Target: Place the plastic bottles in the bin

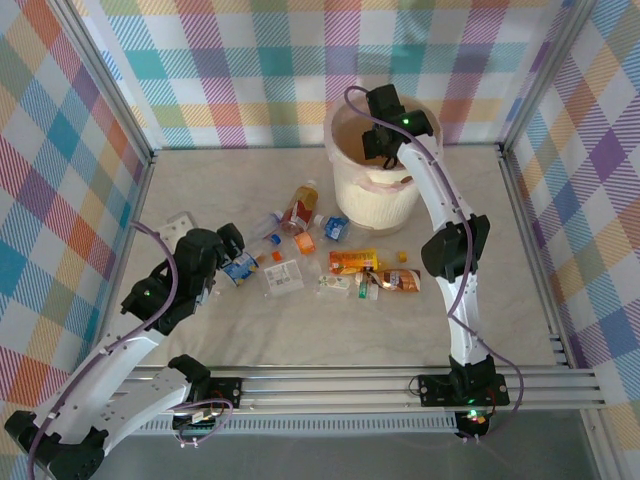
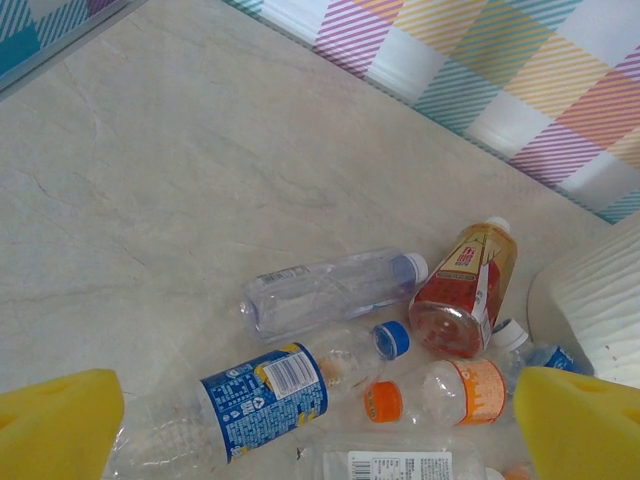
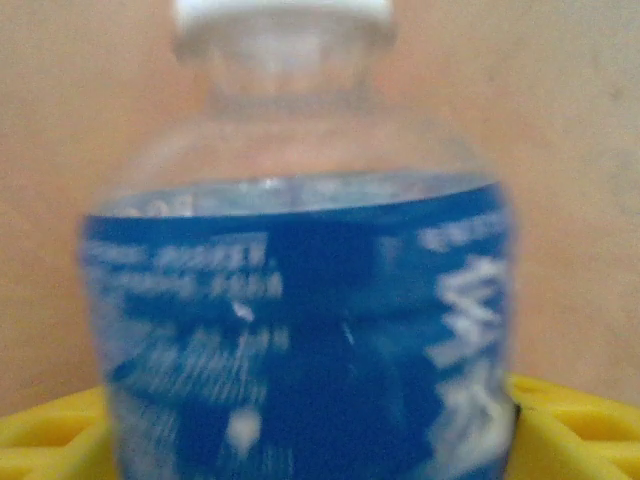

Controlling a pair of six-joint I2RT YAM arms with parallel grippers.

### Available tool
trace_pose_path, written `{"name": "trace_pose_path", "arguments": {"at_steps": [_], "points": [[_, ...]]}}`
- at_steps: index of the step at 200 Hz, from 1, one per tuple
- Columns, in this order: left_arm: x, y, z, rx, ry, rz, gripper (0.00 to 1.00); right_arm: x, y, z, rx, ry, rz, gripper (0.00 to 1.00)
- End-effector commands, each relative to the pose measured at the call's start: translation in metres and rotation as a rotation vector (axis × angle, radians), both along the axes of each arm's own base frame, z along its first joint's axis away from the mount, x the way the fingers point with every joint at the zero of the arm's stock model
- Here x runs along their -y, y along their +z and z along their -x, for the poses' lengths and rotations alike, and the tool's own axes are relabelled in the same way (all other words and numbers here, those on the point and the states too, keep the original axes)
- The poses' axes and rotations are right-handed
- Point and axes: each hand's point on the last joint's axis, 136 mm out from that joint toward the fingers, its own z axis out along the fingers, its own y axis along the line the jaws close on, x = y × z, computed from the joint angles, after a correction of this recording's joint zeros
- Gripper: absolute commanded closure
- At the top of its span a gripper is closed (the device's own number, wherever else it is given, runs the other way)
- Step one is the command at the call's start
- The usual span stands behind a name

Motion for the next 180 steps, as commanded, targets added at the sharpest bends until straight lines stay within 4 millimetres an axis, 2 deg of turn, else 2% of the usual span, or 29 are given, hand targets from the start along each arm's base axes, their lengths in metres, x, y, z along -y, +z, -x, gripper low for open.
{"name": "trace_pose_path", "arguments": {"at_steps": [1,43,81,114,150,180], "points": [[-0.001,0.009,-0.004,0.015,0.007,0.006,0.00,0.003,-0.008,0.003,-0.033,-0.012,-0.009,0.16],[0.002,0.002,-0.008,-0.020,0.011,-0.010,0.00,0.004,0.007,0.011,-0.024,-0.002,-0.021,0.00],[0.005,-0.005,-0.013,-0.045,0.007,-0.025,0.00,0.003,0.029,0.024,-0.010,0.014,-0.065,0.00],[0.011,-0.012,-0.023,-0.114,-0.036,-0.117,0.00,0.001,0.060,0.038,0.029,0.031,-0.119,0.00],[0.018,-0.037,-0.040,-0.300,-0.130,-0.277,0.00,-0.001,0.093,0.056,0.070,0.055,-0.189,0.00],[0.014,-0.067,-0.048,-0.483,-0.180,-0.408,0.00,-0.003,0.115,0.072,0.092,0.076,-0.236,0.00]]}}
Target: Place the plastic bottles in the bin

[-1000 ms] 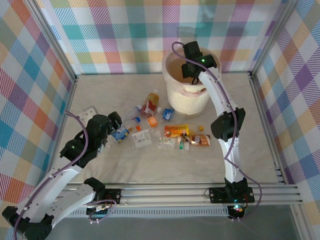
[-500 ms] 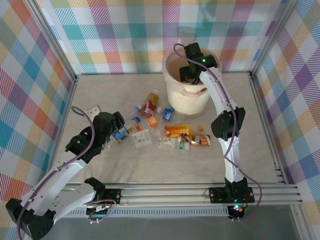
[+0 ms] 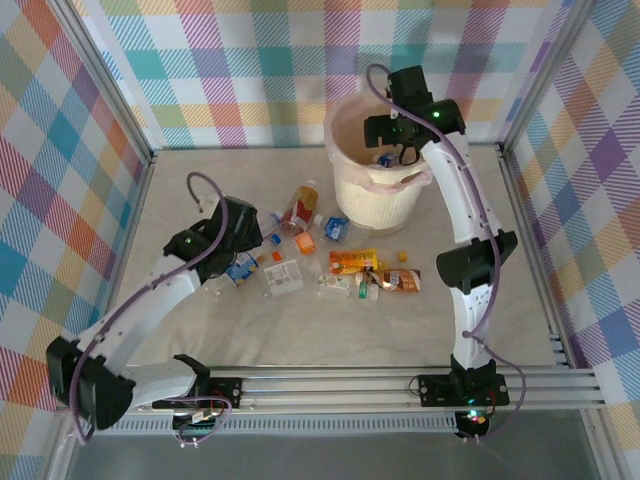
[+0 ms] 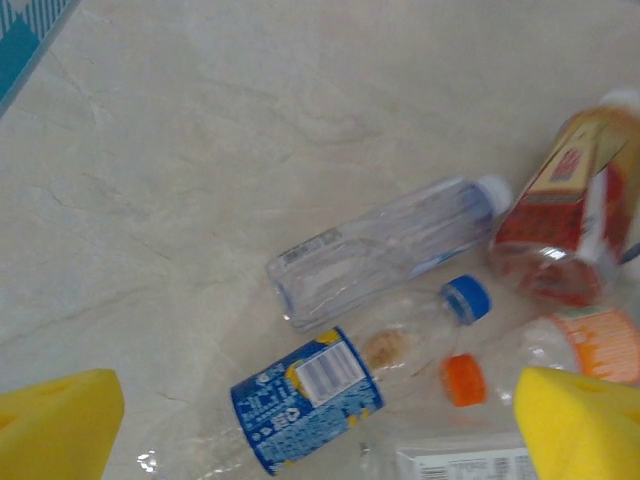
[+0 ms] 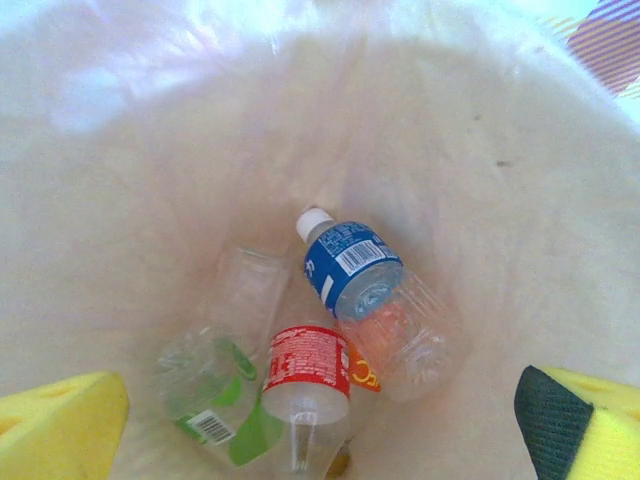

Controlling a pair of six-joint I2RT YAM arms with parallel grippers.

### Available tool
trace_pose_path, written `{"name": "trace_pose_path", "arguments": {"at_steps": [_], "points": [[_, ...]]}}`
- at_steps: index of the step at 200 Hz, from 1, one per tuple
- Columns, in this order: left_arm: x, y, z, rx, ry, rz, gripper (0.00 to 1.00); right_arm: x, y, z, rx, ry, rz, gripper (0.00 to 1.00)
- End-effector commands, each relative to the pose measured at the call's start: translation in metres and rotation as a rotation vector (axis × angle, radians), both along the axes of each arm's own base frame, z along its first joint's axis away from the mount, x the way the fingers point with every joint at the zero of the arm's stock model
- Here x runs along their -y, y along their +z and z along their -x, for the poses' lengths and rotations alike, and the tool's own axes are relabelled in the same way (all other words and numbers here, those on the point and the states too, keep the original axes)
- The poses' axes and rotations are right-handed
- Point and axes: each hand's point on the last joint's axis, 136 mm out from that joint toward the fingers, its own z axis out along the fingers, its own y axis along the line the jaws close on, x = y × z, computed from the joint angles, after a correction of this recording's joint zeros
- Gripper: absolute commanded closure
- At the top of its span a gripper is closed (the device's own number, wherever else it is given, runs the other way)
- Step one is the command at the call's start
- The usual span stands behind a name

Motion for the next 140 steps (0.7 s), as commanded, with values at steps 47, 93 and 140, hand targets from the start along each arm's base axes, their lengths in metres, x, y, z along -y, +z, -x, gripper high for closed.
{"name": "trace_pose_path", "arguments": {"at_steps": [47,93,140], "points": [[-0.009,-0.071,-0.003,-0.355,-0.143,-0.161,0.00,-0.003,0.045,0.048,0.021,0.043,-0.107,0.00],[-0.003,-0.101,-0.013,-0.427,-0.190,-0.096,0.12,-0.005,0.034,0.080,0.003,0.041,-0.135,0.00],[0.006,-0.124,-0.019,-0.484,-0.216,-0.046,0.16,-0.003,0.024,0.111,0.025,0.046,-0.207,0.00]]}}
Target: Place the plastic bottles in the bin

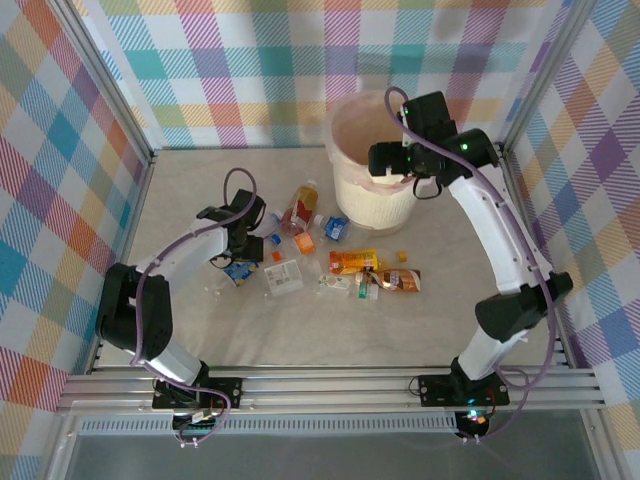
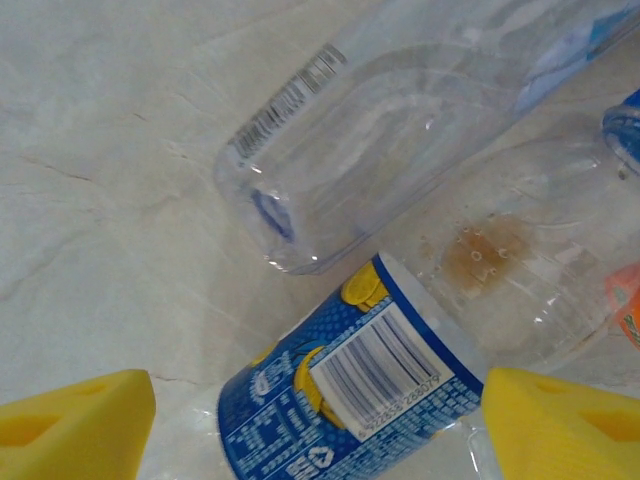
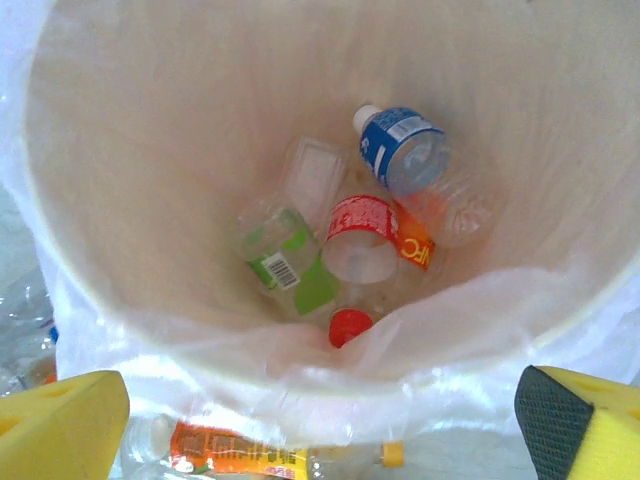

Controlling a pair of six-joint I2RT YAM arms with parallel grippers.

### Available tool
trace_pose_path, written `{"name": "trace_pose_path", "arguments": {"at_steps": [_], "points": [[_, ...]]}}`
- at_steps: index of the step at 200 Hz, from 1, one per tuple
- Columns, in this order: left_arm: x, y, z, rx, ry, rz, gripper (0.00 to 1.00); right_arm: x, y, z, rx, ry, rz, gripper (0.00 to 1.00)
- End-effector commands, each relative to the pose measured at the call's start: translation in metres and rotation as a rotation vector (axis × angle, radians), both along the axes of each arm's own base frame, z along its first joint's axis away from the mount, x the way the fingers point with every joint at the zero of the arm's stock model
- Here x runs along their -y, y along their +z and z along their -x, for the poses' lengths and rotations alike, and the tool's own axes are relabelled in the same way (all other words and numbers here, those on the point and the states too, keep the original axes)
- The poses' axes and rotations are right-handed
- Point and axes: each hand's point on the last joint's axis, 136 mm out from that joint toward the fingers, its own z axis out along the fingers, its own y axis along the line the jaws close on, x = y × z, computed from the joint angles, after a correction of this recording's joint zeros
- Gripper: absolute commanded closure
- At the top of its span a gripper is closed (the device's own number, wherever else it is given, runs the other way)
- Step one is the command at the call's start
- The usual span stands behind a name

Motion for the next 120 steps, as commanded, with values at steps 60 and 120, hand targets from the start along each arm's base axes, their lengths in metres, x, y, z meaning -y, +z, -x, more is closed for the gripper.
{"name": "trace_pose_path", "arguments": {"at_steps": [60,120], "points": [[0.008,-0.028,-0.003,-0.076,-0.011,0.038,0.22,0.001,0.009,0.025,0.078,-0.007,-0.116,0.00],[0.004,-0.035,-0.005,-0.091,0.010,0.054,0.14,-0.001,-0.002,0.025,0.061,-0.003,-0.110,0.00]]}}
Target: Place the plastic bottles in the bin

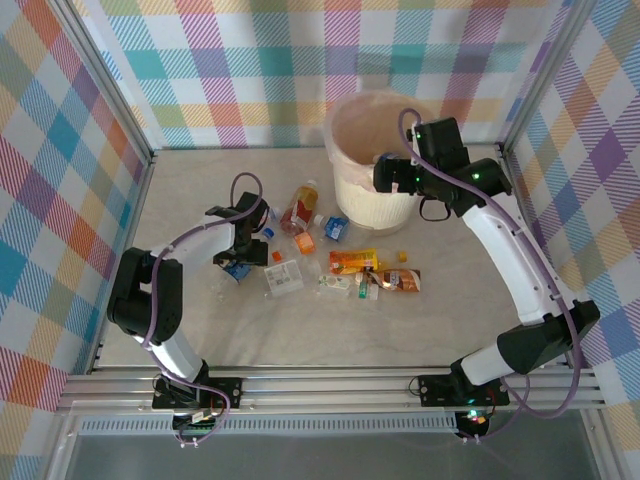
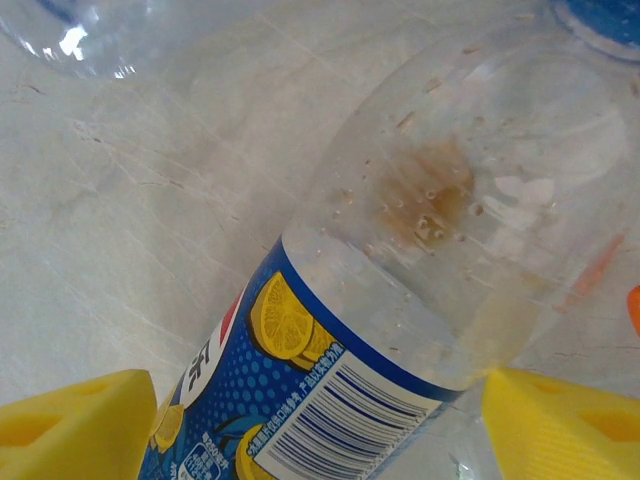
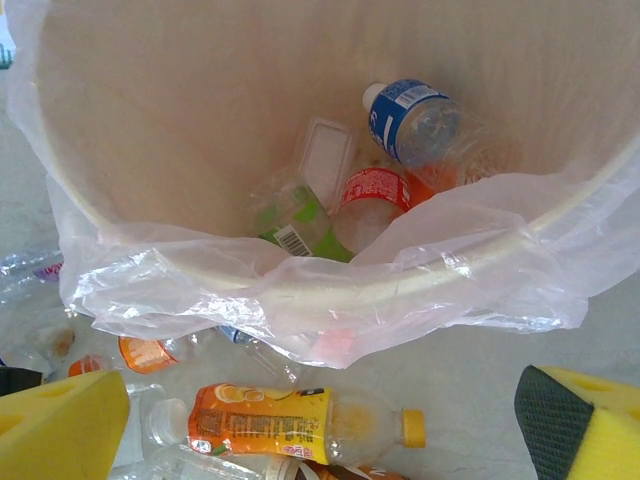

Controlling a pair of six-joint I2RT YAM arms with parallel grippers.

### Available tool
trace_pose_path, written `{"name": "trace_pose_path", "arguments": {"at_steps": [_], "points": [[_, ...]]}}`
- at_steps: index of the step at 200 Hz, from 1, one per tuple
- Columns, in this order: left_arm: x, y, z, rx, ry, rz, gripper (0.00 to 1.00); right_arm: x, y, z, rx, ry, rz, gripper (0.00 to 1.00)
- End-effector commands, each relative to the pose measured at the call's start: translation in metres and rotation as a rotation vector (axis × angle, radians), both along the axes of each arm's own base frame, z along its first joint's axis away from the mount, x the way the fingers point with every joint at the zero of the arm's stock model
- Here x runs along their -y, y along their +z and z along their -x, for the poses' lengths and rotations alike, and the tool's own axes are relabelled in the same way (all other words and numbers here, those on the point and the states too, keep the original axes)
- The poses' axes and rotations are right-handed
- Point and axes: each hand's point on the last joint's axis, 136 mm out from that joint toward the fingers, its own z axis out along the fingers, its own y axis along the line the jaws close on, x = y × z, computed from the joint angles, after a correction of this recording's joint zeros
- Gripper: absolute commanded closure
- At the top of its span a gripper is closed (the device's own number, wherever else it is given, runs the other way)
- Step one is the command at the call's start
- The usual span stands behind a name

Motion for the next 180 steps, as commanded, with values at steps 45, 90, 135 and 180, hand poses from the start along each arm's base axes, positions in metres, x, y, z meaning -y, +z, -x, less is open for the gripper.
{"name": "trace_pose_path", "arguments": {"at_steps": [45,90,135,180], "points": [[-0.003,-0.015,-0.006,-0.036,0.028,0.033,0.12,-0.009,0.007,-0.001,0.031,0.013,-0.039,0.00],[-0.003,-0.024,-0.003,-0.063,0.044,0.042,0.13,-0.010,0.008,0.000,0.038,0.017,-0.035,0.00],[-0.010,-0.018,-0.002,-0.047,0.069,0.015,0.25,-0.011,0.007,-0.002,0.048,0.019,-0.035,0.00],[-0.018,-0.012,-0.001,-0.040,0.085,-0.012,0.41,-0.014,0.004,0.001,0.044,0.029,-0.039,0.00]]}}
